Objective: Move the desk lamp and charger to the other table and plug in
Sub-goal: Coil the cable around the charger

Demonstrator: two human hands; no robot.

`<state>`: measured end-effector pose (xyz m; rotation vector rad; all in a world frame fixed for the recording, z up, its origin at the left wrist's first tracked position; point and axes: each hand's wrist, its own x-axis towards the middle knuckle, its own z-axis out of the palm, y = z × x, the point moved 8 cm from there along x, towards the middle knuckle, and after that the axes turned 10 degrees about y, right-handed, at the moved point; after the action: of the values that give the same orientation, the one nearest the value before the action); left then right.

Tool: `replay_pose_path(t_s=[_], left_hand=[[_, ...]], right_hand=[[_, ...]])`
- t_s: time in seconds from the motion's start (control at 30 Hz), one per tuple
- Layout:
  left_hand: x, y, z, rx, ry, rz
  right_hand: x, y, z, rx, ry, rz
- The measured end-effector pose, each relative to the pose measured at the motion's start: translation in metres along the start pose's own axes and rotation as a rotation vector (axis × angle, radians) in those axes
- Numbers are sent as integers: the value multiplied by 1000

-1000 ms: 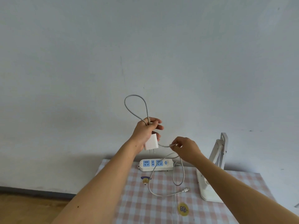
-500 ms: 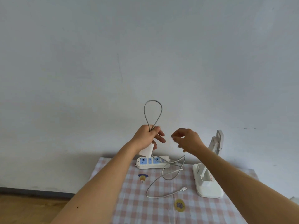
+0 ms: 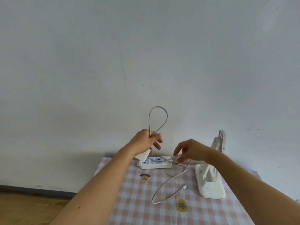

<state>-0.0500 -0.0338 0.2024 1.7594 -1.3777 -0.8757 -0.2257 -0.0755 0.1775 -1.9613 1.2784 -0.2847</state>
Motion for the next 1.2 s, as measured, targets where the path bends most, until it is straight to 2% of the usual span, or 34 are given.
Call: replay_pose_path(t_s=[0.13,0.2,0.33,0.47,0.67,0.83,1.03,1.2], left_hand=[[-8,-1,14,-28,-55,-34],[-9,3,20,16,-60,-23],[-6,10,30,57,-77,-4],[-7,12,40,36,-96,24],[-7,17,51,20,-139,88],[-7,22,47,88,-80,125],[-8,34,44,-90,-59,104],[-4,38,29,-240,30,57]], right_hand=[[6,-4,-44,462,335,102],[5,-5,-54,645,436,146],[0,-12,-59,956,482,214],[-1,-27,-56,1138,468,238],[-1,-39,-56,1256,474,259],[-4,-35,-64,1243,515,259],[-6,-30,-72,1260,543,229],[-5,-16,-62,1093,470,250]])
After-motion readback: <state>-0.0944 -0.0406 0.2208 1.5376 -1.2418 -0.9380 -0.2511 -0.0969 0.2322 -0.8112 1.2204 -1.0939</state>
